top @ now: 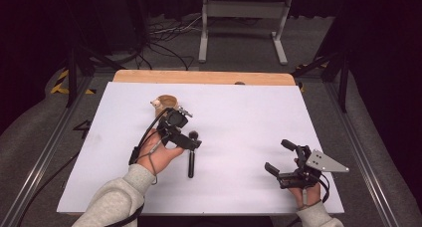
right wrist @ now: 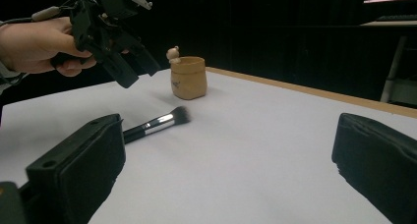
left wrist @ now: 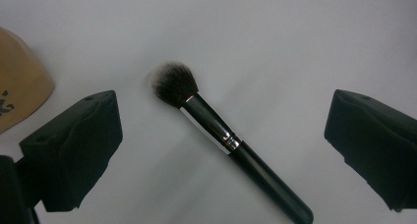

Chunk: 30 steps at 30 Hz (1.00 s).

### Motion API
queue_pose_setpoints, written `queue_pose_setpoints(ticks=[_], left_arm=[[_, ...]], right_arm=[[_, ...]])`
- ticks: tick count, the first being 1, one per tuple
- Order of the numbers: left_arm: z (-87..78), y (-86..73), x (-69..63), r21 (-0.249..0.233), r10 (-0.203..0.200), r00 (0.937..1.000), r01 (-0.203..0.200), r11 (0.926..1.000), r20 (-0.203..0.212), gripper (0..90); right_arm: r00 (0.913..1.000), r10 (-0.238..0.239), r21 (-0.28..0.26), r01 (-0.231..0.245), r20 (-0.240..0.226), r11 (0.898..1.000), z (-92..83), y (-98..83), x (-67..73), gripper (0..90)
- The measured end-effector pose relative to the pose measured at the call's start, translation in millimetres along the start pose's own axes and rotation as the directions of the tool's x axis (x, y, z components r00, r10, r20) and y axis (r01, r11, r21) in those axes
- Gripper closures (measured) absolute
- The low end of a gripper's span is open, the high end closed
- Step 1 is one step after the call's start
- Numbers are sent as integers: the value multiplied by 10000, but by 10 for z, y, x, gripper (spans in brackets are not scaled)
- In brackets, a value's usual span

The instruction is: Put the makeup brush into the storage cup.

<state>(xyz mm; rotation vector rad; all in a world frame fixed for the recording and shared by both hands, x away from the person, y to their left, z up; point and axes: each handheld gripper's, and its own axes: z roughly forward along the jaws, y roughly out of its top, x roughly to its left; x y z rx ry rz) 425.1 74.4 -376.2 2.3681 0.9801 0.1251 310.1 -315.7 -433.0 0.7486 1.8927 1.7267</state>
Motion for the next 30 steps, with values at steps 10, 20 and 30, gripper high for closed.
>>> queue_pose_setpoints(ticks=[10, 20, 30], left_arm=[[96, 79, 19, 762, -435, 9987, 414, 9962, 268, 24], [223, 146, 30, 1357, -660, 9976, 625, 9888, 215, 40], [356, 118, 27, 2082, -767, 9965, 682, 9757, 329, 106]], right_arm=[[10000, 63, -10, -63, -20, 10000, -4, -1, -2, 0], [9998, 157, -20, -157, -82, 9999, -1, -4, -6, 0], [9991, 322, -45, -323, -273, 9995, 7, -10, -9, 3]])
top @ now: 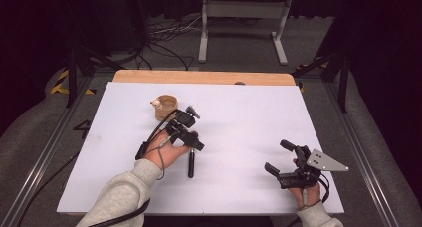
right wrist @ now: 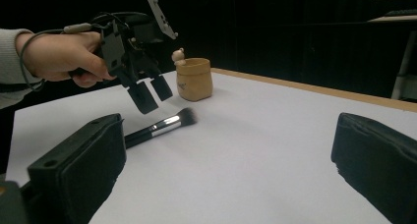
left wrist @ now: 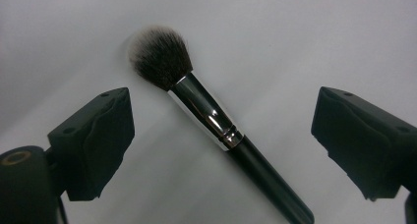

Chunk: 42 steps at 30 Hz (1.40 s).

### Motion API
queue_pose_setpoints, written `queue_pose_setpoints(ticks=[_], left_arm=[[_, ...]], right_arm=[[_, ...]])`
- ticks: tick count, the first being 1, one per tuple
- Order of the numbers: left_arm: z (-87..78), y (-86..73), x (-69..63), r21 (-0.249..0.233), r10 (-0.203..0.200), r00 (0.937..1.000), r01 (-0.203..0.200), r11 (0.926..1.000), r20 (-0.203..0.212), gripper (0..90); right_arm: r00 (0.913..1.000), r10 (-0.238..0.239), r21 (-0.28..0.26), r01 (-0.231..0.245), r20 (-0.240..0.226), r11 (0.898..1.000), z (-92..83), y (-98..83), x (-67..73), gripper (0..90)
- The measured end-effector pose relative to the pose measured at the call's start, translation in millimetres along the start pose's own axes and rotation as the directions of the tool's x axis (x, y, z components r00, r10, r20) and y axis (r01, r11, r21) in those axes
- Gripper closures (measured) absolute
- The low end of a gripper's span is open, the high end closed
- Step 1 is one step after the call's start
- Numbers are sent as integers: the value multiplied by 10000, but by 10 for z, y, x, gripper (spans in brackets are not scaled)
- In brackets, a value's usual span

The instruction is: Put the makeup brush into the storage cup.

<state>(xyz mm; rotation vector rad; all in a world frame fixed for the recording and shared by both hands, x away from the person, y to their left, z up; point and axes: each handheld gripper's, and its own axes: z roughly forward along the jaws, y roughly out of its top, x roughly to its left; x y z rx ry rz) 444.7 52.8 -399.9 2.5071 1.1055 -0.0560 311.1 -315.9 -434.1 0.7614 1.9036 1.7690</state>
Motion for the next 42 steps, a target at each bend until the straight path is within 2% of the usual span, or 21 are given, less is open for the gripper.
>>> queue_pose_setpoints(ticks=[5, 10, 14, 17, 26, 31, 34, 36, 42], left_arm=[[50, -4, 4, 274, -32, 10000, 32, 9996, 15, 136], [99, -3, 7, 548, -65, 9998, 74, 9985, -167, 156], [156, -1, -23, 897, 313, 9989, -282, 9956, -336, 172], [192, -1, -39, 1137, 378, 9983, -325, 9930, -446, 195], [233, 7, -36, 1341, 352, 9974, -266, 9906, -622, 252], [251, 25, -43, 1564, 148, 9970, -28, 9877, -756, 344], [253, 37, -52, 1582, 184, 9970, -62, 9874, -756, 399], [252, 31, -56, 1609, 356, 9967, -235, 9867, -723, 453], [254, 15, -41, 1660, 354, 9961, -217, 9859, -803, 546]], right_arm=[[10000, 5, 3, -5, -29, 10000, 2, -1, 1, 4], [9998, 151, -47, -151, -86, 9999, 1, -4, -4, 4], [9998, 187, -99, -188, -106, 9998, 1, -4, -5, 4], [9998, 191, -95, -192, -109, 9998, -1, -5, -8, 4], [9998, 175, -91, -176, -130, 9998, -2, -5, -6, 4], [9998, 155, 12, -155, -142, 9999, 10, -12, -7, 6], [9997, 154, 15, -153, -179, 9999, 12, -12, -3, 7], [9997, 184, 12, -183, -175, 9998, 11, -12, -6, 7], [9989, 319, 95, -316, -338, 9995, 18, -23, -11, 11]])
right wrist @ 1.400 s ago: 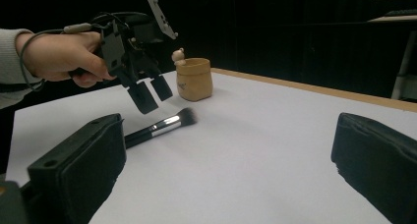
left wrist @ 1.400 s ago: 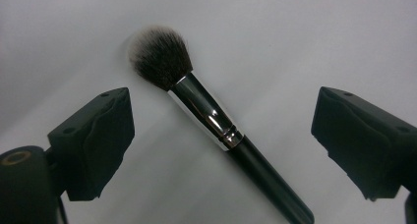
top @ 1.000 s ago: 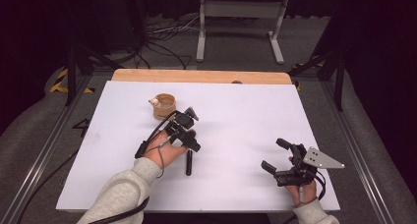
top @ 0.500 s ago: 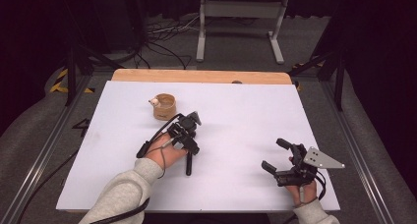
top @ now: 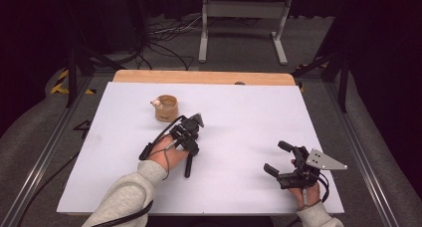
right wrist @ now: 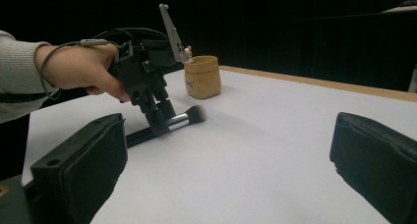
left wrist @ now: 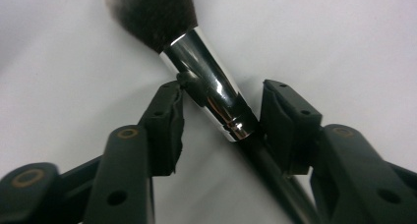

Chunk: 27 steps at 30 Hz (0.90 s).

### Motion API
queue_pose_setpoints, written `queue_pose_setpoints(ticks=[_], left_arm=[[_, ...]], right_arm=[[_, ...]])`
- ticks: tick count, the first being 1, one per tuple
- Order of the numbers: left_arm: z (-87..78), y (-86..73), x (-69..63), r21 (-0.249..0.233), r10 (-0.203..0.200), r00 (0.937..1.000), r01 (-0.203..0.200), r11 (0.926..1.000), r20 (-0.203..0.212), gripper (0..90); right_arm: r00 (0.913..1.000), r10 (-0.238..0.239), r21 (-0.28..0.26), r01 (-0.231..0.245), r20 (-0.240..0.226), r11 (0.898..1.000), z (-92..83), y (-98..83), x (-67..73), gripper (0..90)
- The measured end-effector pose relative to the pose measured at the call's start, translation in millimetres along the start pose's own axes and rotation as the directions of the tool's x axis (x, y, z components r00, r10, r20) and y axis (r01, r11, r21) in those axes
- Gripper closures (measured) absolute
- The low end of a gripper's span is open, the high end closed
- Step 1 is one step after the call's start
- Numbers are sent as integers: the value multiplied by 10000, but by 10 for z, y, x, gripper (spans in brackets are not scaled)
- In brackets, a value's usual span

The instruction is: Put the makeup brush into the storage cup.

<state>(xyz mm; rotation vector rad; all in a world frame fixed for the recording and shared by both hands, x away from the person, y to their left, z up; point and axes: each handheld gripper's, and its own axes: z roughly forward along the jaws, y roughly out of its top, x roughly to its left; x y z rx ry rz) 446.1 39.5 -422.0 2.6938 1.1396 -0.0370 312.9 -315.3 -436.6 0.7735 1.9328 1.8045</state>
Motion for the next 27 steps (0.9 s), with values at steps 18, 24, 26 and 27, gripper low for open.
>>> queue_pose_setpoints(ticks=[18, 24, 26, 27], left_arm=[[-139, -3, 18, -271, 104, 9999, -106, 9996, -88, 719], [-322, -32, 8, -1250, 222, 9997, -216, 9919, 31, 719], [-362, -43, 11, -1497, 244, 9997, -235, 9885, 41, 719], [-393, -51, 14, -1637, 247, 9997, -239, 9862, 31, 719]], right_arm=[[10000, -26, -3, 26, -20, 10000, 2, -2, 1, 15], [10000, -25, 15, 25, -20, 10000, 6, -5, -2, 14], [10000, -33, 22, 33, -30, 10000, 7, -4, 1, 14], [10000, -38, 21, 38, -24, 10000, 7, -3, 3, 14]])
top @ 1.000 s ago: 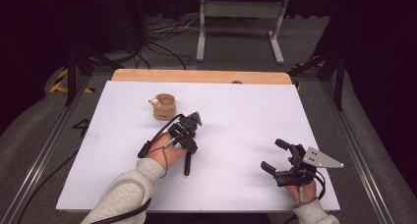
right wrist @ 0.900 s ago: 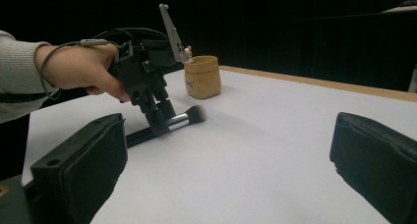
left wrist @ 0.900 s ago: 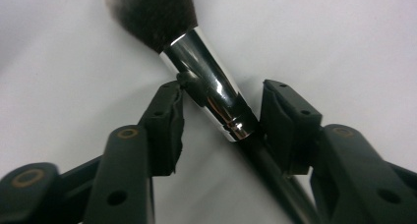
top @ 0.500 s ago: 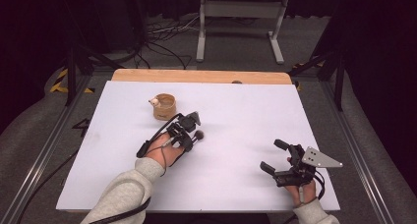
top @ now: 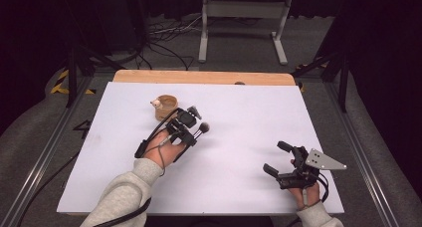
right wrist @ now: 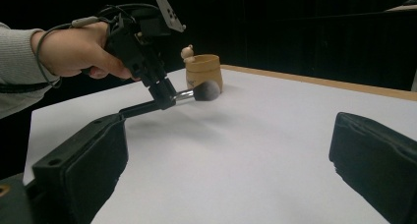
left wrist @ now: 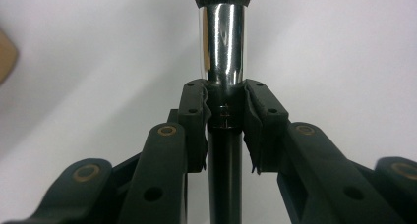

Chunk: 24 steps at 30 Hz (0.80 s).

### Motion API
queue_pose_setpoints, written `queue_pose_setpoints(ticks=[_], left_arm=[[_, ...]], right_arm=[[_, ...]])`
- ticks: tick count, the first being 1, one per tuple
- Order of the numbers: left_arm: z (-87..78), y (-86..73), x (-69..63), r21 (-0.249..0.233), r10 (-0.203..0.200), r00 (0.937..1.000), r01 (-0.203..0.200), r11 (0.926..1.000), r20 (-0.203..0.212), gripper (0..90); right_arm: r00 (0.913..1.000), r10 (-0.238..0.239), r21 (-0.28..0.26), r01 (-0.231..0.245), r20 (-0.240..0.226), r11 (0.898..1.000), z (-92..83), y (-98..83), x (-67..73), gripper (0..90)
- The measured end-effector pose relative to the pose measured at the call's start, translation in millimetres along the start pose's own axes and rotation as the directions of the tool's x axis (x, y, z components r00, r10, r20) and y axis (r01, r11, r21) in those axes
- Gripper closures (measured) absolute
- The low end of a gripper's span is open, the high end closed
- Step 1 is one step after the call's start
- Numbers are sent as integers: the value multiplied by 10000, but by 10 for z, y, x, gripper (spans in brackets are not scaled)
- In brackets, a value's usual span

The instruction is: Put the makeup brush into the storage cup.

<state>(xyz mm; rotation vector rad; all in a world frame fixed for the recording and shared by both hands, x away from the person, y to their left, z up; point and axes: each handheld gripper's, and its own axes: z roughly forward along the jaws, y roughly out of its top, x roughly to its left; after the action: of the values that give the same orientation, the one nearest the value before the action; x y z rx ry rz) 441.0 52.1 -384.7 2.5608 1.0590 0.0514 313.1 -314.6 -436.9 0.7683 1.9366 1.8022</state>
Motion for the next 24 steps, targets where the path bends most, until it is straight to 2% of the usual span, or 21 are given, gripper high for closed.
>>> queue_pose_setpoints(ticks=[3, 5, 9, 11, 12, 13, 19, 24], left_arm=[[-98, -14, 8, -594, 112, 9999, -117, 9982, -81, 719], [-166, -29, 14, -1062, 48, 10000, -53, 9943, -54, 719], [-292, -57, 10, -1905, -5, 10000, -9, 9817, -73, 720], [-338, -66, 12, -2169, 39, 9999, -61, 9762, -107, 720], [-374, -75, 11, -2388, 63, 9999, -93, 9710, -132, 719], [-374, -75, 11, -2388, 63, 9999, -93, 9710, -132, 719], [-493, -111, 1, -3217, 48, 9996, -133, 9467, -271, 719], [-565, -148, -8, -3889, 71, 9995, -183, 9211, -301, 720]], right_arm=[[10000, 6, -6, -6, 6, 10000, -2, 0, -1, 14], [10000, 16, -17, -16, -8, 10000, -3, 0, -2, 15], [10000, 25, -8, -25, -20, 10000, 3, -2, -4, 14], [10000, 4, 0, -4, -18, 10000, 3, -2, -3, 15], [10000, 7, -13, -7, -19, 10000, 3, -2, -3, 14], [10000, 7, -13, -7, -19, 10000, 3, -2, -3, 14], [10000, 34, 1, -34, -35, 10000, 7, -5, -8, 14], [10000, 42, 8, -42, -42, 10000, 8, -7, -9, 14]])
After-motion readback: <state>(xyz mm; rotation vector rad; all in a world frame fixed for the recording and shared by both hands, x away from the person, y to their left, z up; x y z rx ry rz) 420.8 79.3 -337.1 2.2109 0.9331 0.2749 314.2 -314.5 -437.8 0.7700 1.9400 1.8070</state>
